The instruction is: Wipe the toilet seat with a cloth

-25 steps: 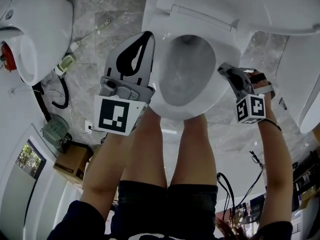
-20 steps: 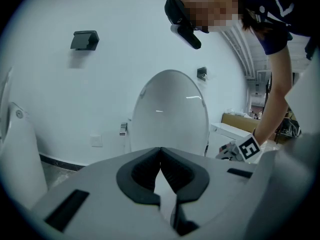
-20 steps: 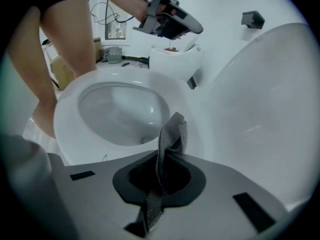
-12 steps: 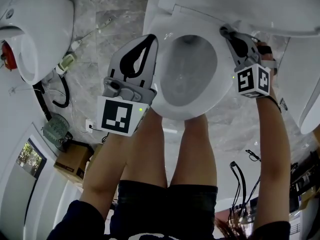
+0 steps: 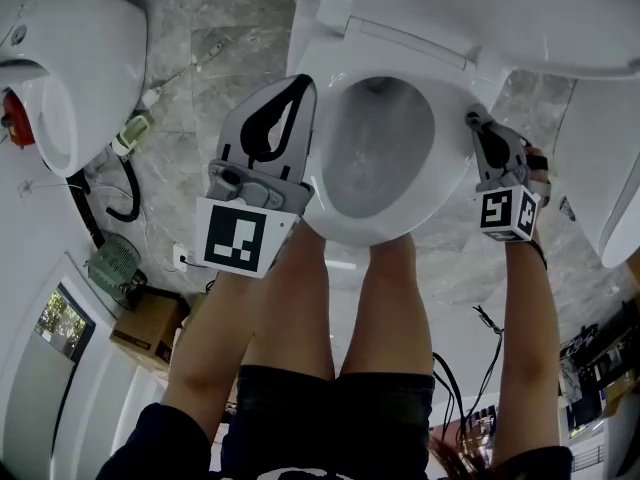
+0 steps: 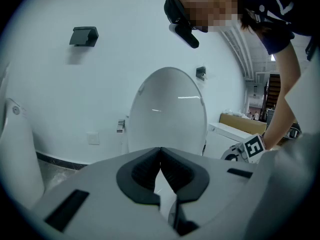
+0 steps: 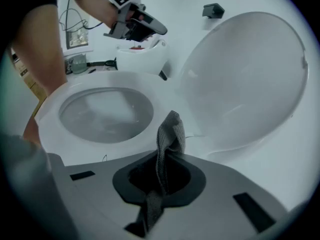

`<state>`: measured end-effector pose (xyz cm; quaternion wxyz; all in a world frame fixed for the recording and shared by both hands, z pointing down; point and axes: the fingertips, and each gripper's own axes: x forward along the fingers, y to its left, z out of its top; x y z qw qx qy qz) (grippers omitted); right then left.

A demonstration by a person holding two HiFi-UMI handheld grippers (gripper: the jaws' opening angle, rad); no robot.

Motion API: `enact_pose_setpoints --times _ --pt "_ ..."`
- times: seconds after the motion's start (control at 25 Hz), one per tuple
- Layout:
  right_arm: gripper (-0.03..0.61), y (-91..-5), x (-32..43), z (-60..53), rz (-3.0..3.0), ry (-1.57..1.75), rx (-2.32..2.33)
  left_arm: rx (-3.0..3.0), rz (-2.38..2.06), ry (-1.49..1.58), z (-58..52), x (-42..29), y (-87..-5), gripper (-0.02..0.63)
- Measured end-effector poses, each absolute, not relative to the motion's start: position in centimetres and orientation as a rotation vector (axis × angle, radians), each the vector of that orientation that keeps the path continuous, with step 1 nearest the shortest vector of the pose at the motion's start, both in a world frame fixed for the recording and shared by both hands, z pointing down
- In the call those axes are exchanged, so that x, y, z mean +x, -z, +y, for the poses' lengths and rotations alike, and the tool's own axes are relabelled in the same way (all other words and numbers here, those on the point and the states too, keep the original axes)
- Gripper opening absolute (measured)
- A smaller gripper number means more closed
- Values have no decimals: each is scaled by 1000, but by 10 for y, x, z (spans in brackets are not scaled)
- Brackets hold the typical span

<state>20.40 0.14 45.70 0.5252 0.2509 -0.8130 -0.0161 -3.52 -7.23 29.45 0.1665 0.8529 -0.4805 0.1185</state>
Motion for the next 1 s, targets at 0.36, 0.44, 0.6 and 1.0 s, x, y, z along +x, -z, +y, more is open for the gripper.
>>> enact_pose_setpoints --times 0.36,0.44,0.6,1.0 --pt "26 -451 81 -82 -2085 123 631 2417 -1376 -325 -69 -41 -292 20" --pt "26 -451 47 -86 -2115 123 612 2418 -1373 -331 -67 -43 -292 20" --pt "26 -454 21 -83 -2108 158 564 2422 -1367 -347 -63 -46 -294 20" --pt "26 -480 150 22 -1894 62 393 2445 -1359 -325 -59 -47 -289 20"
